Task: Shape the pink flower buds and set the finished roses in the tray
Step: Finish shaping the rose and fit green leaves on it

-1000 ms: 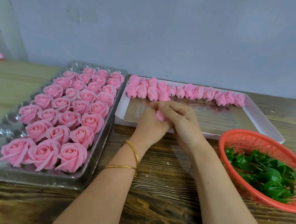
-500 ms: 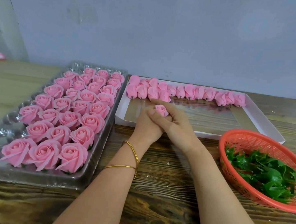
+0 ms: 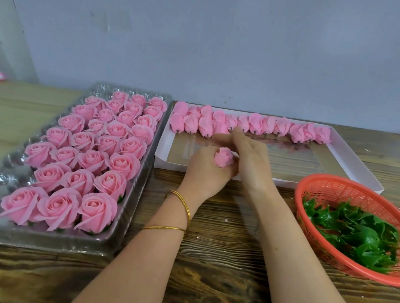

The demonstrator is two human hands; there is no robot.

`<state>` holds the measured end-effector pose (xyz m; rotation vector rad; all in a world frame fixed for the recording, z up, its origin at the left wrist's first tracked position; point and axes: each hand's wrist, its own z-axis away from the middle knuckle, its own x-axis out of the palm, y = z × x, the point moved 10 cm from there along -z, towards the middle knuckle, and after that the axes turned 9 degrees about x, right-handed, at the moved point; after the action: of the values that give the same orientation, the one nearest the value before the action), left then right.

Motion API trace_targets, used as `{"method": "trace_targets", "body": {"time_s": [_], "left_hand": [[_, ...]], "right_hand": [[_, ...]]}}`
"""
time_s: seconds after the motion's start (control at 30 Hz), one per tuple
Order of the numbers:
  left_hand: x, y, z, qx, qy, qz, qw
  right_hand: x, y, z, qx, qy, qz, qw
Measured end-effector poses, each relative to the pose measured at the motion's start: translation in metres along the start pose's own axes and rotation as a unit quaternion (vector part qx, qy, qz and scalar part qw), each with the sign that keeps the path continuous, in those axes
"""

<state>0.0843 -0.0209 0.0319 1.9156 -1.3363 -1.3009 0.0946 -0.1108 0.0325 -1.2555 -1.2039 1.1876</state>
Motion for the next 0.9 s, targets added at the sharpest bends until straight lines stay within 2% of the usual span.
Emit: {"method": "trace_targets", "body": {"time_s": [0.1,0.3,0.5,0.73,0.9], "left_hand": [[0.005,0.001,-0.001,-0.004,-0.026,-0.090,0.996],[-0.002,-0.003,0.000,-0.019,0.010,-0.078,0.997],[-0.003,-0.004,0.001,-0.009,0.022,-0.110,0.994],[-0.004,-0.004,0.000,-0.001,0.038,-0.101,0.994],[-0.004,-0.002,-0.002,0.005,0.021,-0.117,0.993]], "right_hand": [[0.008,0.000,0.001,-0.019,0.005,0.062,0.998],[0.015,-0.006,0.006,-0.091,0.017,0.123,0.988],[0.022,-0.006,0.009,-0.124,0.007,0.174,0.977],[0.026,0.001,0.006,-0.090,-0.051,0.144,0.984],[0.028,0.001,0.008,-0.063,-0.091,0.116,0.987]]}}
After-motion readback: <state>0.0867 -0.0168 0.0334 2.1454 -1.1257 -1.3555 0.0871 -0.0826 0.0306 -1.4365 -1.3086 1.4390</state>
